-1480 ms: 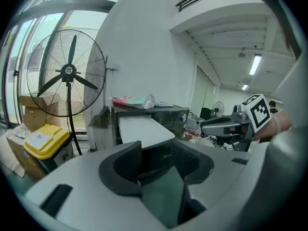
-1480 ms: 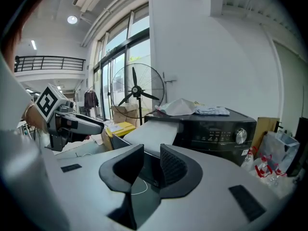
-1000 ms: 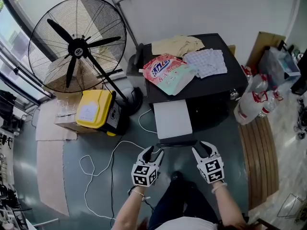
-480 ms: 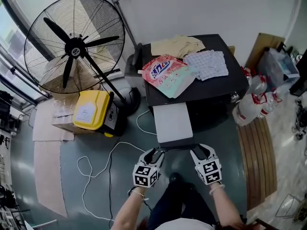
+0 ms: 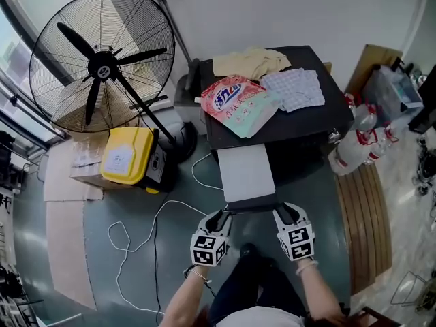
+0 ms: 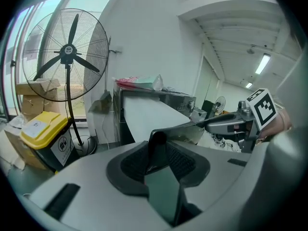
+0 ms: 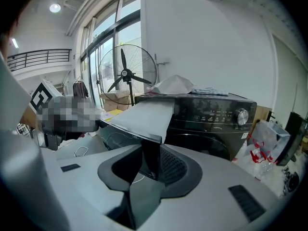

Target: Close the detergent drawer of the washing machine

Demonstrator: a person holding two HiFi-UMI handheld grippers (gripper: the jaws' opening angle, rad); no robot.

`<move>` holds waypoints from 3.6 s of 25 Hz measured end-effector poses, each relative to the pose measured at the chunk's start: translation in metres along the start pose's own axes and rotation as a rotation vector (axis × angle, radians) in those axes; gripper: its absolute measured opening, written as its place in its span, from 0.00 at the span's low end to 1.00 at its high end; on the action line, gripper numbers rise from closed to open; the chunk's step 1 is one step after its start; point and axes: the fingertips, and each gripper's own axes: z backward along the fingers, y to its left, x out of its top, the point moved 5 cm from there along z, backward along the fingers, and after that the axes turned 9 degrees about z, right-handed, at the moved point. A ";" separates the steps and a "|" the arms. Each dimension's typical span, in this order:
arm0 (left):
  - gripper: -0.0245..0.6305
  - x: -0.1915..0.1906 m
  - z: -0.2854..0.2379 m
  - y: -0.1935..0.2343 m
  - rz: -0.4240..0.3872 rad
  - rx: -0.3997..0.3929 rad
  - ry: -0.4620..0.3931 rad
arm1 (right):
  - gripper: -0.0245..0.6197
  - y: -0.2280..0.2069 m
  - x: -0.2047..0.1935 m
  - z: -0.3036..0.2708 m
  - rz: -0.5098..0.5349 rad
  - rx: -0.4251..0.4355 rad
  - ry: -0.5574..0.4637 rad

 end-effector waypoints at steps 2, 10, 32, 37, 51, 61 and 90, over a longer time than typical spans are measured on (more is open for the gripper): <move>0.23 0.001 0.001 0.000 0.001 0.011 -0.004 | 0.25 0.001 0.001 0.001 -0.002 -0.008 0.001; 0.23 0.007 0.004 0.000 0.008 0.035 -0.011 | 0.25 0.003 0.009 0.005 -0.022 -0.014 -0.006; 0.22 0.032 -0.012 0.006 -0.012 0.026 0.009 | 0.25 -0.013 0.030 -0.012 -0.058 -0.073 -0.003; 0.22 0.034 -0.015 0.008 -0.019 0.008 0.015 | 0.25 -0.015 0.030 -0.016 -0.045 -0.073 0.010; 0.22 0.043 -0.024 0.012 -0.023 -0.002 0.009 | 0.25 -0.020 0.035 -0.025 -0.062 -0.088 0.006; 0.22 0.054 -0.035 0.019 -0.001 0.028 0.000 | 0.25 -0.029 0.043 -0.039 -0.057 -0.060 -0.003; 0.22 0.090 -0.073 0.044 0.058 0.097 -0.034 | 0.25 -0.059 0.071 -0.084 -0.056 -0.019 -0.038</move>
